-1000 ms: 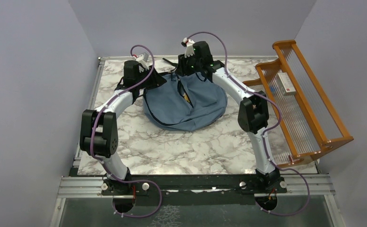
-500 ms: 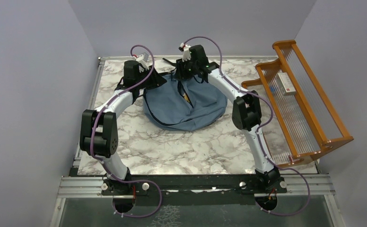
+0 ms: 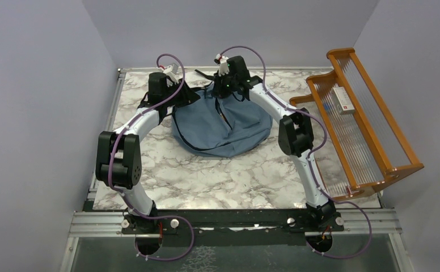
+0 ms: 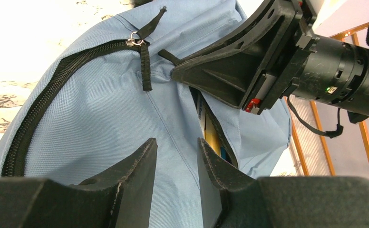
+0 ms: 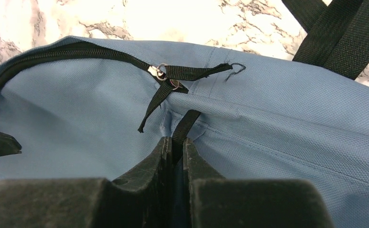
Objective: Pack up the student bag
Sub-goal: Zip the student bag at the center of the board.
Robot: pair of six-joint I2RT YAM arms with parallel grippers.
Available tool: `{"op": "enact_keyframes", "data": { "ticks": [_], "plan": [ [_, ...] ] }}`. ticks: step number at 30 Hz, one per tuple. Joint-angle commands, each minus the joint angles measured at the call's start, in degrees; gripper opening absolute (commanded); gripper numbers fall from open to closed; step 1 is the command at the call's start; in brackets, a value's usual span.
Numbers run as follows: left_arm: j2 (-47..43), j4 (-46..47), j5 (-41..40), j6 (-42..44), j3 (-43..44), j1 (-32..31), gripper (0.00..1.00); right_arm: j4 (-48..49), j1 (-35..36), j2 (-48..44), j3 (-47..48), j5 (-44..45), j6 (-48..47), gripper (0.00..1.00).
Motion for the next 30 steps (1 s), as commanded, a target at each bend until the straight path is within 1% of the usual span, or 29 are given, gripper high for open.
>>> {"op": "enact_keyframes", "data": {
  "ticks": [1, 7, 13, 18, 23, 30],
  "plan": [
    [0.02, 1.41, 1.59, 0.1, 0.96, 0.22, 0.37, 3.64, 0.44, -4.21, -3.93, -2.15, -0.33, 0.1],
    [0.2, 1.32, 1.68, 0.1, 1.01, 0.18, 0.37, 13.92, 0.44, -10.19, -11.1, -4.79, 0.75, 0.08],
    [0.29, 1.24, 2.18, 0.1, 1.22, 0.19, 0.37, 24.49, 0.44, -14.68, -20.18, -7.69, 2.27, 0.08],
    [0.63, 3.51, 5.76, -1.06, 1.06, 0.23, 0.37, 32.5, 0.44, -18.55, -28.82, -11.18, 1.99, 0.08],
    [0.64, 9.56, 10.45, -5.62, -0.44, 0.23, 0.38, 40.82, 0.44, -22.36, -37.42, -15.5, -0.93, 0.08],
    [-0.09, 10.33, 8.33, -12.54, -1.05, -0.47, 0.39, 49.04, 0.44, -24.82, -45.82, -19.27, -5.48, 0.07]
  ]
}}
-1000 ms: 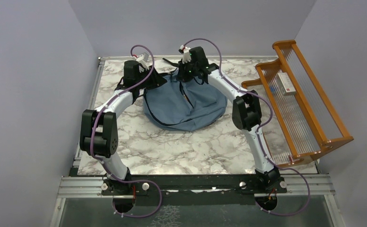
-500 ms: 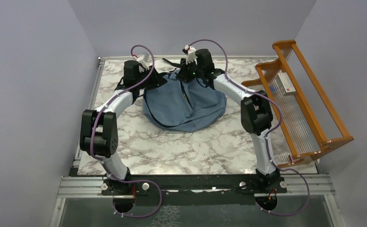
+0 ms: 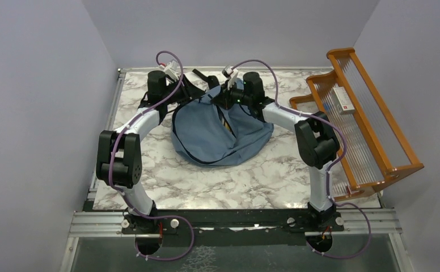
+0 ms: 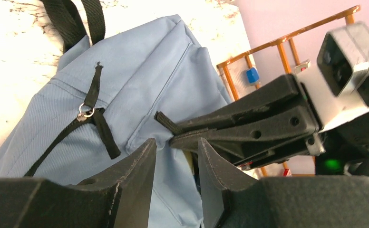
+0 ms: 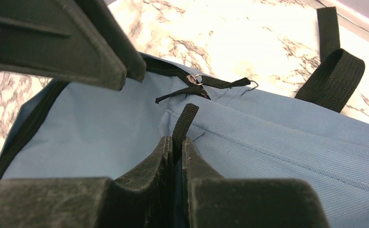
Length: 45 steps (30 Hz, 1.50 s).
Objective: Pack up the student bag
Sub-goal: Zip the student bag at the center of the board.
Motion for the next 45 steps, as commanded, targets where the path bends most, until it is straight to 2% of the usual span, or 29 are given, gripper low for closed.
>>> {"op": "enact_keyframes", "data": {
  "ticks": [1, 10, 19, 26, 30, 37, 45],
  "plan": [
    [-0.74, 2.76, -0.17, -5.19, -0.85, -0.78, 0.4, 10.21, 0.57, -3.84, -4.47, -5.73, -2.8, 0.07],
    [-0.05, 1.58, -5.81, -8.23, -2.31, -3.23, 0.42, 15.67, 0.57, -4.77, -7.36, -3.39, 0.88, 0.07],
    [3.47, 3.35, -10.29, -12.03, -1.26, -5.17, 0.48, 16.41, 0.57, -4.18, -6.84, -4.85, 2.42, 0.06],
    [6.51, 4.44, -11.44, -12.48, 0.77, -5.48, 0.47, 16.28, 0.57, -4.16, -7.28, -5.39, 2.34, 0.06],
    [7.35, 5.41, -10.4, -12.72, 1.73, -5.93, 0.41, 16.31, 0.59, -3.91, -7.29, -5.5, 2.51, 0.06],
    [7.97, 6.1, -8.5, -11.55, 2.79, -7.05, 0.36, 15.66, 0.57, -3.41, -6.72, -5.21, 2.8, 0.07],
    [3.64, 3.09, -14.08, -9.45, 0.68, -7.15, 0.41, 14.76, 0.57, -4.2, -7.37, -3.65, 1.95, 0.06]
  ]
}}
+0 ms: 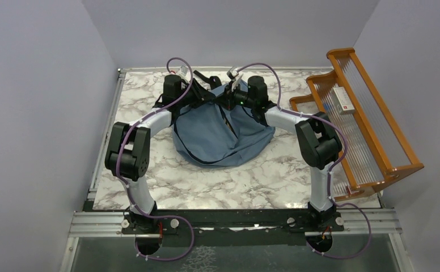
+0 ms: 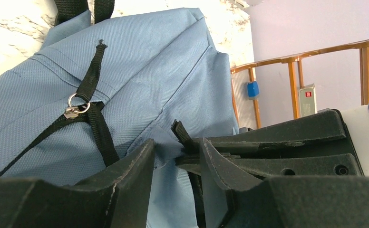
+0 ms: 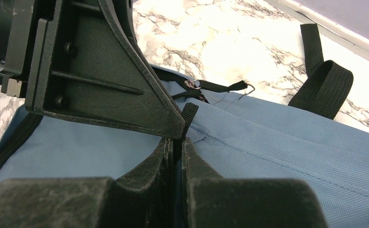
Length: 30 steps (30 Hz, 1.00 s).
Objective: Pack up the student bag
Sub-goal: Zip the student bag at the center of the board.
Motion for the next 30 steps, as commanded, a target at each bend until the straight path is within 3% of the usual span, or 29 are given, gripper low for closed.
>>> {"op": "enact_keyframes", "data": {
  "ticks": [1, 7, 23, 30],
  "plan": [
    [-3.38, -0.86, -6.3, 2.34, -0.29, -1.12, 0.42, 3.13, 1.49, -2.71, -0.1, -2.84, 0.81, 0.06],
    [-5.36, -0.5, -8.69, 2.27, -0.96, -1.12, 0.44, 2.87, 1.49, -2.88, -0.01, -2.89, 0.81, 0.06],
    [-1.48, 2.17, -4.94, -0.08, 0.36, -1.93, 0.44, 2.73, 1.49, -2.8, 0.3, -3.28, 1.33, 0.06],
    [0.14, 2.84, -4.66, -0.25, 1.83, -2.74, 0.3, 2.66, 1.49, -2.57, 0.26, -3.28, 1.34, 0.06]
  ]
}}
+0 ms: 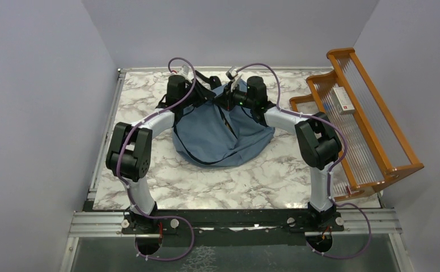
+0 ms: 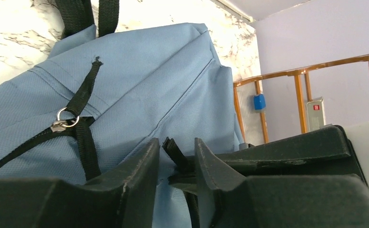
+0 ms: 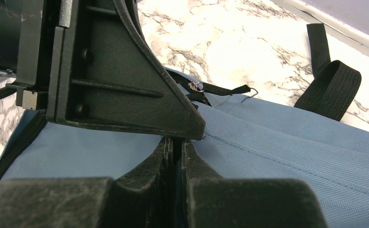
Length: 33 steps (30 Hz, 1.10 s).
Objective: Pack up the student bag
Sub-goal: Zip the student bag at the center of the board.
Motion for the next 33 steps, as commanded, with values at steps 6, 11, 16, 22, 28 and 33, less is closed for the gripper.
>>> {"op": "enact_keyframes", "data": {
  "ticks": [6, 11, 16, 22, 28, 33],
  "plan": [
    [1.09, 2.69, 1.33, 0.51, 2.41, -0.62, 0.04, 2.62, 1.07, -2.72, -0.08, -3.0, 0.7, 0.09],
    [0.27, 3.19, 2.36, 2.68, 2.24, -0.7, 0.0, 2.49, 1.07, -3.73, -0.94, -1.22, 1.24, 0.32],
    [-0.6, 5.28, 5.28, 5.66, 2.21, -1.09, 0.0, 1.82, 0.99, -7.7, -2.9, 4.04, 1.92, 0.45],
    [-1.18, 5.94, 8.89, 10.2, 3.09, -2.6, 0.0, -5.81, 0.28, -13.95, -5.16, 16.07, 4.62, 0.47],
    [-2.62, 5.86, 11.21, 14.82, 1.6, -4.42, 0.0, -15.75, -3.94, -17.1, -6.52, 19.09, 11.59, 0.36],
    [-4.27, 5.86, 12.25, 18.02, -0.88, -6.06, 0.0, -16.43, -5.58, -17.6, -8.12, 14.12, 11.05, 0.35]
  ]
}}
